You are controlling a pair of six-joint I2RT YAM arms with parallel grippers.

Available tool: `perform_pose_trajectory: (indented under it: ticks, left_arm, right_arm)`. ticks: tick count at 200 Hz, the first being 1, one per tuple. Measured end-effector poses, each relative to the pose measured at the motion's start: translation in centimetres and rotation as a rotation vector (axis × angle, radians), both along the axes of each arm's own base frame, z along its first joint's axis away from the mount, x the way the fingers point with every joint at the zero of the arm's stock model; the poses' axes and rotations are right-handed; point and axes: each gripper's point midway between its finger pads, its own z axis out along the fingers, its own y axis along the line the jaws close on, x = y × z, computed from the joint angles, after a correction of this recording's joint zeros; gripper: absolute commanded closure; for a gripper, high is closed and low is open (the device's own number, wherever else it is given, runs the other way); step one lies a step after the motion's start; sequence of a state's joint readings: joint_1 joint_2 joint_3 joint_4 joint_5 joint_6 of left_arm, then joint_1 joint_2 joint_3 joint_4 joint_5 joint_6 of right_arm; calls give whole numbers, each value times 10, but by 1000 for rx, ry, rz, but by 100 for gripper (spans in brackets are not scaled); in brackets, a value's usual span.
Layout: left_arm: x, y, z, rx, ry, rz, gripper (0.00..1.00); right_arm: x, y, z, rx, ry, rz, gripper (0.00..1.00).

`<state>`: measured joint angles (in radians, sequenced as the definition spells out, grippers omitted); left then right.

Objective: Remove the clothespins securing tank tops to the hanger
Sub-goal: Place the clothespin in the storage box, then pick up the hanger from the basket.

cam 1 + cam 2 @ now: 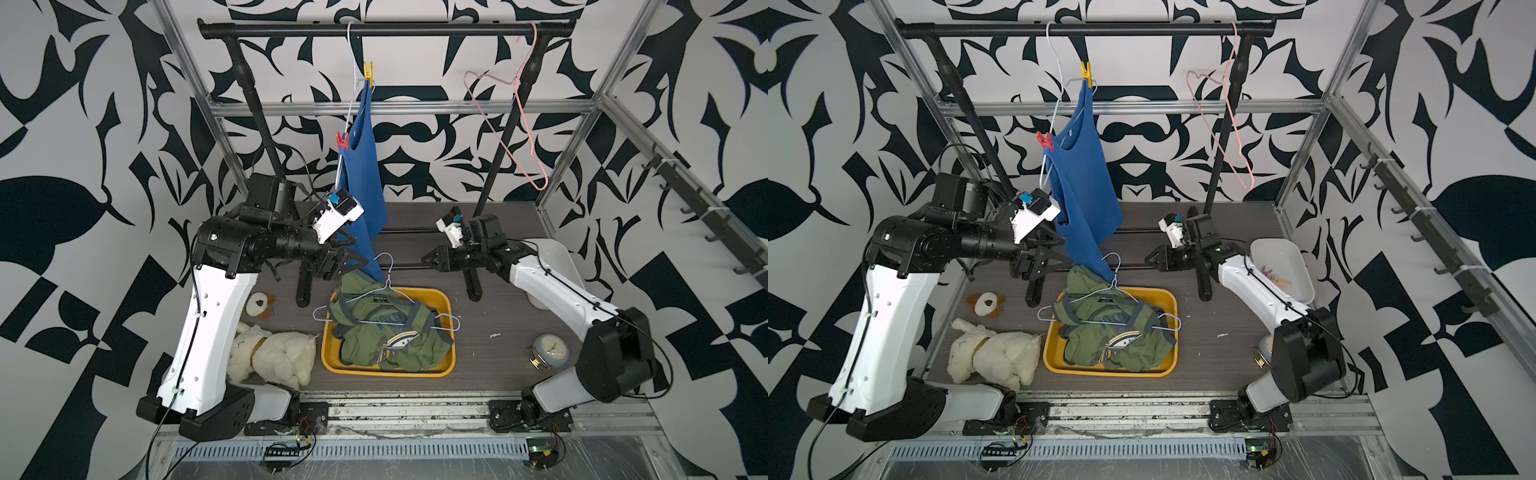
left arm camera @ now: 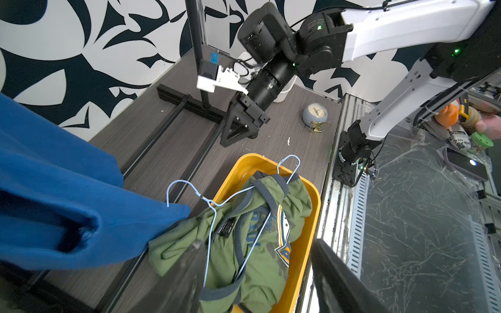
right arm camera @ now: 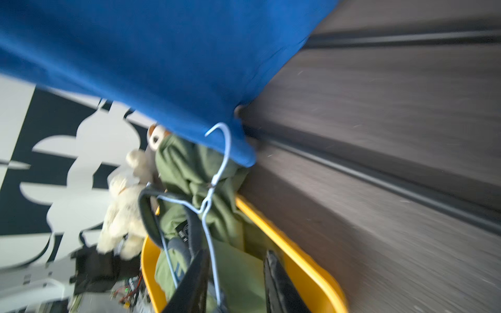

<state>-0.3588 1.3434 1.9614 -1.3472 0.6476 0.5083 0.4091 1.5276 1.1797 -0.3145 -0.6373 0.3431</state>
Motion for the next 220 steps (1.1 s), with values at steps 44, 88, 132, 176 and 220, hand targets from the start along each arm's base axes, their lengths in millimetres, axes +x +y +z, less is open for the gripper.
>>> perform_pose_trajectory:
  ticks: [44, 88, 132, 176, 220]
  left_arm:
    - [-3, 1, -5, 9, 14, 0, 34]
    - [-2, 1, -6, 12, 14, 0, 34]
    - [-2, 1, -10, 17, 25, -1, 34]
    - [-2, 1, -10, 17, 26, -1, 34]
    - [-2, 1, -10, 17, 26, -1, 34]
  right_arm:
    - [-23, 47, -30, -9, 59, 145, 65]
    - [-33, 75, -56, -38, 96, 216, 65]
    - [-34, 90, -59, -39, 86, 253, 65]
    - [-33, 92, -58, -40, 75, 268, 80]
    - [-36, 93, -58, -34, 76, 289, 83]
